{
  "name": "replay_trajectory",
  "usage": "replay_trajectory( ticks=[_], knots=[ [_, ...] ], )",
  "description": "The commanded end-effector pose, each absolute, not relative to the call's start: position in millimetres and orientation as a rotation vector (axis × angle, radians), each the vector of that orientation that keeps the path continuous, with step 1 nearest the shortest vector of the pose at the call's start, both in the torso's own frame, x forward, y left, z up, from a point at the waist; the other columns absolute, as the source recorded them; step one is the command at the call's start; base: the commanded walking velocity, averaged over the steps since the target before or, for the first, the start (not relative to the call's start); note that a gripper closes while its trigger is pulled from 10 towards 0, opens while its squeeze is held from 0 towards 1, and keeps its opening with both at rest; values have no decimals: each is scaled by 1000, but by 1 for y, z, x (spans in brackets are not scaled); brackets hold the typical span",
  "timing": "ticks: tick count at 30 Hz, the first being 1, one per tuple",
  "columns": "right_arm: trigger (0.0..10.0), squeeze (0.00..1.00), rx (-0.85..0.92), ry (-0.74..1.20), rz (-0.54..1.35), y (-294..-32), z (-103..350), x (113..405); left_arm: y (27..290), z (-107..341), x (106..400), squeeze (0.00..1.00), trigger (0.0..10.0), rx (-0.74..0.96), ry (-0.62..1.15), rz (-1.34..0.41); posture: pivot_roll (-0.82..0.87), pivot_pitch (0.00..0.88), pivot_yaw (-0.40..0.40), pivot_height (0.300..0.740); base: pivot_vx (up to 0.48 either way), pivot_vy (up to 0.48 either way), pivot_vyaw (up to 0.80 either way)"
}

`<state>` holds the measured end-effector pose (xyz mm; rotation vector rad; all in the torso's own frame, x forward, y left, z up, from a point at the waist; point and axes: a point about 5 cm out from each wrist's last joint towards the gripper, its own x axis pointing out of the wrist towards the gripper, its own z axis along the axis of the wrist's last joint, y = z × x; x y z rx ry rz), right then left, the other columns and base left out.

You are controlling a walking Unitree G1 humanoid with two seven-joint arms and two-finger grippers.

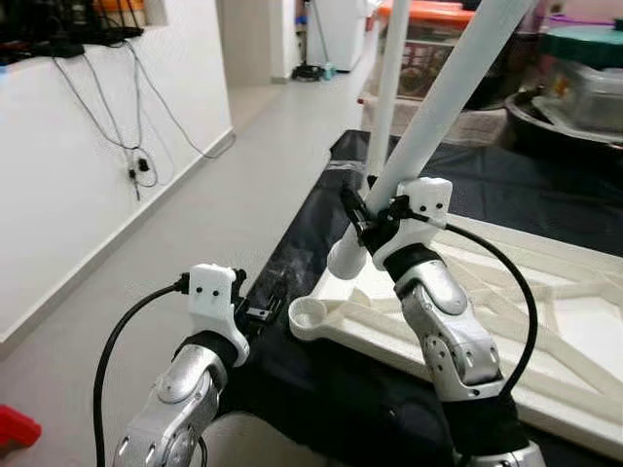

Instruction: Building children table

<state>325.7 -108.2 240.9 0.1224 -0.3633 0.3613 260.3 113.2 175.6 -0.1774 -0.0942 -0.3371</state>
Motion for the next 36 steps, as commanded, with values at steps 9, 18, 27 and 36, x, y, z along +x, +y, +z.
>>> replay_trajectory(
  ticks=[9, 18, 27, 36],
  knots=[
    [10000, 0, 112, -391, 364, -104, 244, 325, 112, 172, 261, 0, 10000, -165, -91, -324, 91, 24, -57, 740, 0, 0, 800],
    [10000, 0, 133, -249, 297, -104, 229, 334, 112, 170, 260, 0, 10000, -164, -84, -315, 93, 36, -59, 740, 0, 0, 443],
    [10000, 0, 78, -281, 156, -123, 232, 345, 112, 167, 257, 0, 10000, -165, -71, -305, 95, 62, -55, 740, 0, 0, 0],
    [10000, 0, 96, -307, 268, -124, 235, 339, 111, 165, 252, 0, 10000, -167, -58, -309, 92, 98, -51, 740, 0, 0, -252]
  ],
)
